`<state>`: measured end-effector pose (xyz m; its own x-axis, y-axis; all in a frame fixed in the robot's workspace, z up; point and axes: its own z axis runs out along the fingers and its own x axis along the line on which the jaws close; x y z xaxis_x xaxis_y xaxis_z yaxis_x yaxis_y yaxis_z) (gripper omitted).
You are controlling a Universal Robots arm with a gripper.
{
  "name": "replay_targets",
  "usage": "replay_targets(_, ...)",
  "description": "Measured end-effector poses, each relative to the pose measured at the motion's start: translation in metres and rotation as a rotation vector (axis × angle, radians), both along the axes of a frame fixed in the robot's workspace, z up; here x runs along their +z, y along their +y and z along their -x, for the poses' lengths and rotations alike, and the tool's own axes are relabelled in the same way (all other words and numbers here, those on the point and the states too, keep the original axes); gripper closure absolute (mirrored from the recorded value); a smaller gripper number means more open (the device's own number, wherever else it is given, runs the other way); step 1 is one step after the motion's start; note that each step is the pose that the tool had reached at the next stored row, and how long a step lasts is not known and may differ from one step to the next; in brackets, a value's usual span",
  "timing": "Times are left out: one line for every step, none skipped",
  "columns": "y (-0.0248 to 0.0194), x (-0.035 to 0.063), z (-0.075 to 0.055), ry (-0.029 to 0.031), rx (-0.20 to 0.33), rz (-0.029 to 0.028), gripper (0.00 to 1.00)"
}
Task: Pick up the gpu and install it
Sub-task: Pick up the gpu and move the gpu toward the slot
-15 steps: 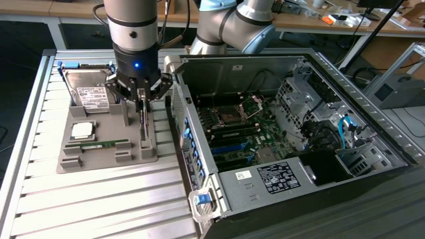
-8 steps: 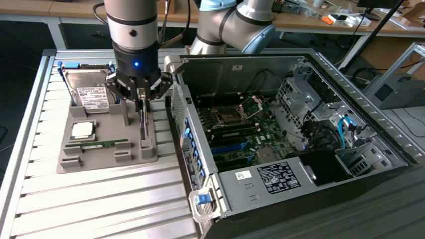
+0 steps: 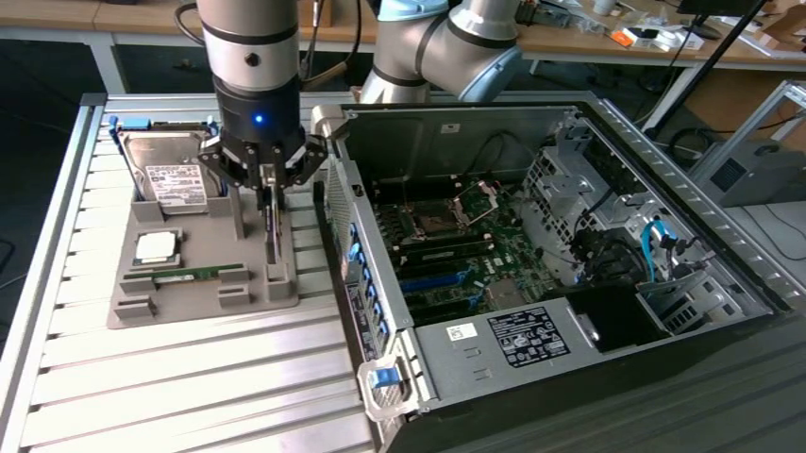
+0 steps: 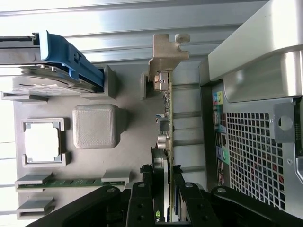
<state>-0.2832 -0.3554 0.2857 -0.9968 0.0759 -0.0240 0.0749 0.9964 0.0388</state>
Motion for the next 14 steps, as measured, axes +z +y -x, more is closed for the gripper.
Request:
replay_targets(0.0,0.0003,0.0,0.0,0.0,0.0,0.73)
replay_targets(0.0,0.0006,0.0,0.0,0.0,0.0,0.73)
replay_targets(0.0,0.001,0.0,0.0,0.0,0.0,0.73)
replay_targets(0.0,0.0013,0.0,0.0,0.0,0.0,0.73)
replay_targets(0.0,0.0016,0.0,0.0,0.0,0.0,0.73)
replay_targets(0.0,0.0019,0.0,0.0,0.0,0.0,0.73)
replay_targets(0.0,0.0023,0.0,0.0,0.0,0.0,0.73)
replay_targets(0.0,0.0026,0.0,0.0,0.0,0.0,0.73)
replay_targets(0.0,0.0031,0.0,0.0,0.0,0.0,0.73)
replay_targets(0.0,0.0036,0.0,0.0001,0.0,0.0001,0.73)
replay_targets(0.0,0.0039,0.0,0.0,0.0,0.0,0.73)
replay_targets(0.0,0.0041,0.0,-0.0001,0.0,0.0,0.73)
replay_targets(0.0,0.0044,0.0,0.0,0.0,0.0,0.73)
replay_targets(0.0,0.0047,0.0,0.0001,0.0,0.0,0.73)
